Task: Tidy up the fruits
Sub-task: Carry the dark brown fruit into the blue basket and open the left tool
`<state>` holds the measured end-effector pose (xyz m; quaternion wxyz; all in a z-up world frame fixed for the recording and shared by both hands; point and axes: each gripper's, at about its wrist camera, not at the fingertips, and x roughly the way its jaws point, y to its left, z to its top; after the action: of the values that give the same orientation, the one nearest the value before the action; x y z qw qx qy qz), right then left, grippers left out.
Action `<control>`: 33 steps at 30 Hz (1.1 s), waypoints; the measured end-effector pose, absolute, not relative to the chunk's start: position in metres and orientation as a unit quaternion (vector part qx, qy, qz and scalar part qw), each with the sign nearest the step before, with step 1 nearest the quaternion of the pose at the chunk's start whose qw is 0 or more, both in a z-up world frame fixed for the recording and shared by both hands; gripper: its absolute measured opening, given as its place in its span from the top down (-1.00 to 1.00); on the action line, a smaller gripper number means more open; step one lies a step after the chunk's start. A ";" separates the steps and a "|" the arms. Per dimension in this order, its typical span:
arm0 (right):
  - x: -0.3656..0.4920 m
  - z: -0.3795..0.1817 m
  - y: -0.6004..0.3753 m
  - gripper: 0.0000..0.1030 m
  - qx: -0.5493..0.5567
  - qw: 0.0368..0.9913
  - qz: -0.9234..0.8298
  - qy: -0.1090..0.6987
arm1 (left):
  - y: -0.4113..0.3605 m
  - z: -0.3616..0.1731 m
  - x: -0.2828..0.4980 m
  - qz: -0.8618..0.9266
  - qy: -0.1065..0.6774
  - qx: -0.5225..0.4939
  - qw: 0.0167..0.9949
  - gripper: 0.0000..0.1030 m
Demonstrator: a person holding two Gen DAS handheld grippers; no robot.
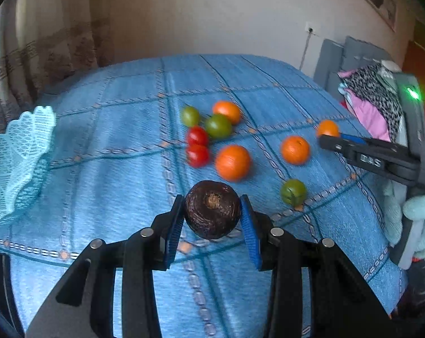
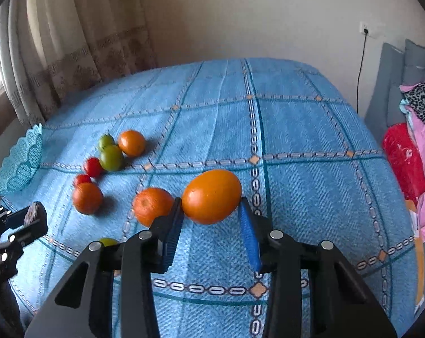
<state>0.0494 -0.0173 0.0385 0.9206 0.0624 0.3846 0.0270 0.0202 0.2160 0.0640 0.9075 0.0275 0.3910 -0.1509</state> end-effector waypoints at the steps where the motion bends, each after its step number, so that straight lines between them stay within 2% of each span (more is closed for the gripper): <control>1: 0.047 0.042 -0.016 0.22 0.063 0.922 0.028 0.380 | 0.222 0.067 0.021 -0.143 0.387 0.026 0.910 0.22; 9: 0.045 0.071 0.019 0.22 0.059 0.933 0.064 0.349 | 0.287 0.095 0.027 -0.061 0.349 0.012 0.935 0.21; 21: 0.060 0.093 0.107 0.22 0.045 0.926 0.143 0.347 | 0.399 0.111 0.042 0.057 0.329 -0.035 0.942 0.21; 29: 0.074 0.102 0.183 0.22 0.027 0.915 0.201 0.349 | 0.430 0.109 0.049 0.101 0.329 -0.036 0.938 0.17; 31: 0.077 0.103 0.199 0.22 0.020 0.913 0.212 0.349 | 0.434 0.109 0.050 0.102 0.332 -0.042 0.937 0.02; 33: 0.080 0.103 0.215 0.22 0.014 0.909 0.226 0.350 | 0.441 0.110 0.049 0.110 0.330 -0.051 0.936 -0.43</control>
<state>0.0799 0.2153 0.1031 0.9090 0.0144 0.3500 0.2257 0.0492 0.4408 0.1104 0.9363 -0.0505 0.3296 0.1100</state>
